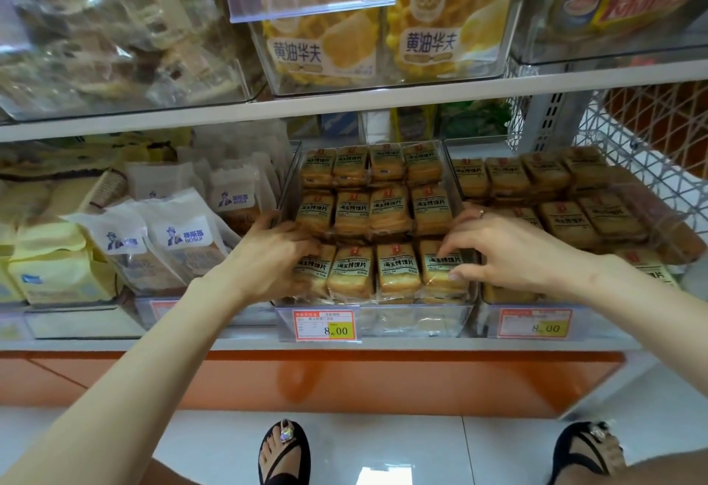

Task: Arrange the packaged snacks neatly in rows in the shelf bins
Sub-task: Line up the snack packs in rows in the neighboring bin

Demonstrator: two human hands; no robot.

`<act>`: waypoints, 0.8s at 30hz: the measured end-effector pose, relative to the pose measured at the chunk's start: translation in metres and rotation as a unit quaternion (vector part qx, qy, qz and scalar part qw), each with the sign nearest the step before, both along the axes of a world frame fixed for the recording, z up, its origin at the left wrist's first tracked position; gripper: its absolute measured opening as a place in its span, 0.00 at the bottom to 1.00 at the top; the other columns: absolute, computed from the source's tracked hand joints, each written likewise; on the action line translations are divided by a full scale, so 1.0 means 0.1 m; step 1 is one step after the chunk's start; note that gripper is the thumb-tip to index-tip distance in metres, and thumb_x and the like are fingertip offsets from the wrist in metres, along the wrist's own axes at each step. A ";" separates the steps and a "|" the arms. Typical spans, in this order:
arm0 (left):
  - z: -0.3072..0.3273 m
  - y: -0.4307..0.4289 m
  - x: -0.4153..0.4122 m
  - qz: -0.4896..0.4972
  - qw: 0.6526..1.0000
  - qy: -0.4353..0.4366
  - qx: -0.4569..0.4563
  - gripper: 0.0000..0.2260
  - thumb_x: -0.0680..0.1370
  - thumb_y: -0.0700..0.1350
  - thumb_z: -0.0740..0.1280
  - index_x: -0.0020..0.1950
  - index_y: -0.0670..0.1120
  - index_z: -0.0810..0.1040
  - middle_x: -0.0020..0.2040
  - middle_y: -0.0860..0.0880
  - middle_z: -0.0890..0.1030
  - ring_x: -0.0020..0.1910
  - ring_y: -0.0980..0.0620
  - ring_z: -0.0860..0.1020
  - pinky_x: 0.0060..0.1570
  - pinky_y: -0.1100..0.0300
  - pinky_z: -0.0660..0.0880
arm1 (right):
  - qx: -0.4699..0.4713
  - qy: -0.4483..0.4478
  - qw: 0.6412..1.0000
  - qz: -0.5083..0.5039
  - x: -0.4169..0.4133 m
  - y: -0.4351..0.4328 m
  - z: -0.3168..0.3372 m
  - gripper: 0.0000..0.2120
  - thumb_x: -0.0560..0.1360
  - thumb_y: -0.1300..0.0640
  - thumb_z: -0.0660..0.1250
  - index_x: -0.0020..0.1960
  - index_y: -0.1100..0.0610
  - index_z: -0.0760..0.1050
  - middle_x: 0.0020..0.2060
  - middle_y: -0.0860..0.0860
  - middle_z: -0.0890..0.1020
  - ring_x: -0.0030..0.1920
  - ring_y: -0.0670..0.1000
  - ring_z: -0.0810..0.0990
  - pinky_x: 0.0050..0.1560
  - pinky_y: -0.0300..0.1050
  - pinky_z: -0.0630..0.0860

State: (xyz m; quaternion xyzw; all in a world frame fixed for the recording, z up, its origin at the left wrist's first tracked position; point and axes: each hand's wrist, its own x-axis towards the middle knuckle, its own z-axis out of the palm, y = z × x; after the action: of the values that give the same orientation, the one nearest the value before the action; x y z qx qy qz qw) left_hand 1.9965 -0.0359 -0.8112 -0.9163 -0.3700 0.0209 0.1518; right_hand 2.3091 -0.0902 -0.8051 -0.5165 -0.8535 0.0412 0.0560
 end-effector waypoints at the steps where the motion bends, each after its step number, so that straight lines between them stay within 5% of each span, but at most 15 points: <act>1: -0.01 0.00 0.01 -0.008 1.000 0.001 0.005 0.26 0.50 0.56 0.80 0.45 0.49 0.83 0.41 0.50 0.84 0.41 0.47 0.82 0.48 0.46 0.75 | 0.004 0.003 1.000 0.001 -0.01 0.00 0.00 0.15 0.73 0.44 0.67 0.58 0.46 0.77 0.57 0.44 0.78 0.63 0.45 0.68 0.60 0.42 0.67; 3: 0.01 -0.01 0.05 -0.003 1.000 0.017 0.003 0.26 0.53 0.58 0.80 0.47 0.48 0.83 0.44 0.49 0.84 0.46 0.47 0.82 0.53 0.47 0.73 | 0.030 0.017 0.999 0.002 -0.06 0.00 0.01 0.14 0.73 0.45 0.67 0.57 0.47 0.78 0.55 0.44 0.79 0.62 0.48 0.70 0.62 0.45 0.66; 6: 0.02 0.00 0.11 0.034 0.999 0.012 -0.038 0.26 0.69 0.59 0.70 0.64 0.51 0.74 0.64 0.52 0.74 0.67 0.50 0.68 0.67 0.54 0.56 | 0.072 0.038 0.996 0.020 -0.32 0.01 0.00 0.13 0.73 0.44 0.66 0.55 0.47 0.79 0.52 0.44 0.81 0.61 0.51 0.72 0.65 0.52 0.66; 8: 0.04 0.02 0.10 0.052 0.995 -0.001 -0.084 0.25 0.71 0.58 0.68 0.66 0.53 0.71 0.67 0.54 0.71 0.69 0.52 0.63 0.67 0.57 0.54 | 0.077 0.043 0.994 0.062 -0.55 0.03 -0.04 0.12 0.74 0.46 0.66 0.55 0.48 0.79 0.51 0.46 0.81 0.57 0.50 0.73 0.63 0.50 0.67; 14: -0.05 0.00 -0.01 -0.008 0.991 -0.090 -0.102 0.20 0.66 0.50 0.75 0.54 0.46 0.77 0.53 0.47 0.79 0.51 0.46 0.77 0.47 0.53 0.75 | 0.046 0.043 0.994 0.084 -1.12 0.15 -0.21 0.15 0.75 0.47 0.64 0.61 0.48 0.75 0.57 0.48 0.76 0.59 0.51 0.70 0.59 0.45 0.64; 18: -0.13 -0.06 0.02 -0.025 0.999 -0.040 0.007 0.23 0.57 0.55 0.79 0.44 0.45 0.78 0.39 0.47 0.81 0.36 0.45 0.80 0.35 0.57 0.75 | 0.040 0.022 0.997 0.069 -1.16 0.20 -0.23 0.18 0.74 0.51 0.67 0.62 0.50 0.72 0.57 0.49 0.75 0.60 0.52 0.71 0.59 0.47 0.67; 24: -0.17 -0.09 0.02 -0.016 0.998 -0.061 0.029 0.22 0.58 0.58 0.78 0.42 0.45 0.78 0.36 0.47 0.81 0.34 0.45 0.80 0.34 0.59 0.74 | 0.006 0.082 0.996 0.036 -0.91 0.22 -0.20 0.14 0.71 0.55 0.71 0.54 0.52 0.72 0.51 0.47 0.75 0.51 0.52 0.75 0.48 0.50 0.73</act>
State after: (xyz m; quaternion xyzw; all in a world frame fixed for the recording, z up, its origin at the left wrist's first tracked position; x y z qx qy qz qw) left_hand 1.9988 -0.0453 -0.8283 -0.9167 -0.3648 -0.0485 0.1556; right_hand 2.2184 -0.0684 -0.8251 -0.4796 -0.8644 0.0801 0.1279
